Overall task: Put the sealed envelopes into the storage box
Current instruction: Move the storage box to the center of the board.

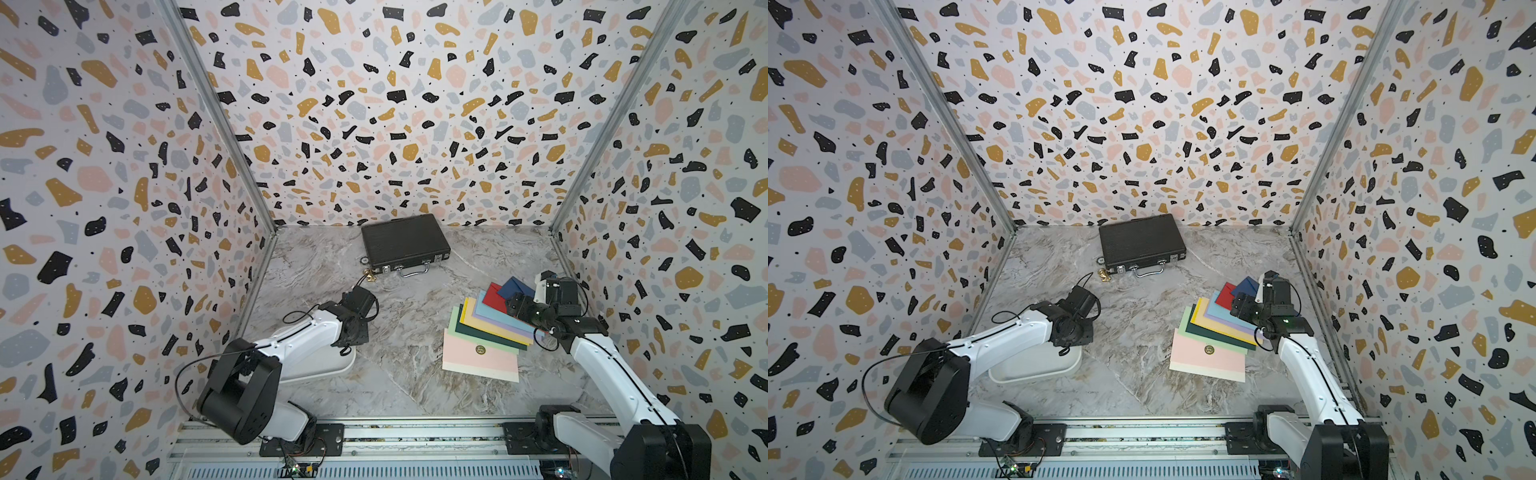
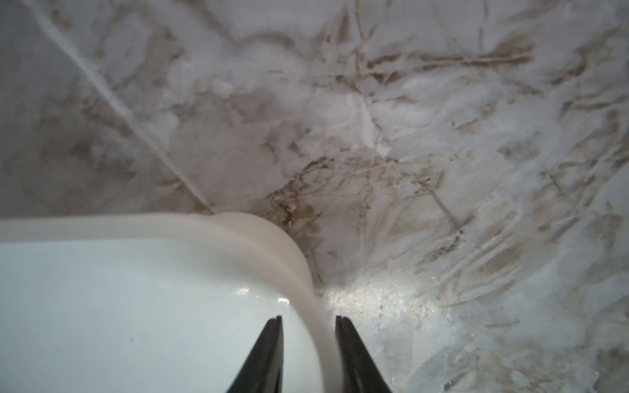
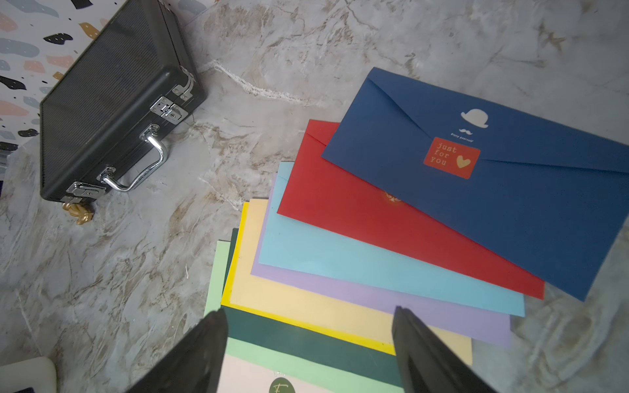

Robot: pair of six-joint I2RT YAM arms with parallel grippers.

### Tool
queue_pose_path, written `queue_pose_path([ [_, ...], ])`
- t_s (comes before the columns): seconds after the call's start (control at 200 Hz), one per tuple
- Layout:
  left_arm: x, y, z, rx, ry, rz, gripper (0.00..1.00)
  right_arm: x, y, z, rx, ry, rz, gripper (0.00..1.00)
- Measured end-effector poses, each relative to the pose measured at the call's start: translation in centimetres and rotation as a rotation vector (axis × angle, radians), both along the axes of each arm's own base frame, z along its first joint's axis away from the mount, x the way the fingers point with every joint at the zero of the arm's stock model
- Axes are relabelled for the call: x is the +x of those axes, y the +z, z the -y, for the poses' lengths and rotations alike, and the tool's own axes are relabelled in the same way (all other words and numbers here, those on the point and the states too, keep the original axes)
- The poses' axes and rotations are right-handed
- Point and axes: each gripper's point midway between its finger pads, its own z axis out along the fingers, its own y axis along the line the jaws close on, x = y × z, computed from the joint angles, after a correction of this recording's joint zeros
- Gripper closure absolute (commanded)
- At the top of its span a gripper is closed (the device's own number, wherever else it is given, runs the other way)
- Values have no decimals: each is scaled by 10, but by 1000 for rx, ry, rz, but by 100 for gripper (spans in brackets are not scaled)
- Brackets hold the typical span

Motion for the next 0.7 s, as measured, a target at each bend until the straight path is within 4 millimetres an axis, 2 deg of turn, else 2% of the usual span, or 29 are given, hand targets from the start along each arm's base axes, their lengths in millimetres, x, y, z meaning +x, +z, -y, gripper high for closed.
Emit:
queue_pose_path([
  [0.1,12,1,11,3,-19,3,93,0,-1,0,-1,0,-4,20],
  [0.225,33,6,28,3,-41,19,96,-1,-6,0,-2,0,-23,20],
  [0.425,87,13,69,-17,-78,46,97,-5,-17,1,-8,-3,-72,20],
  [0.481,98,13,79,-25,-86,54,90,-6,-20,3,-15,-7,-87,20],
  [0.591,109,13,96,-55,-101,55,58,-7,-28,6,-31,-16,-123,20],
  [0.701,108,16,105,-81,-121,48,35,-1,-31,11,-59,-35,-158,20],
])
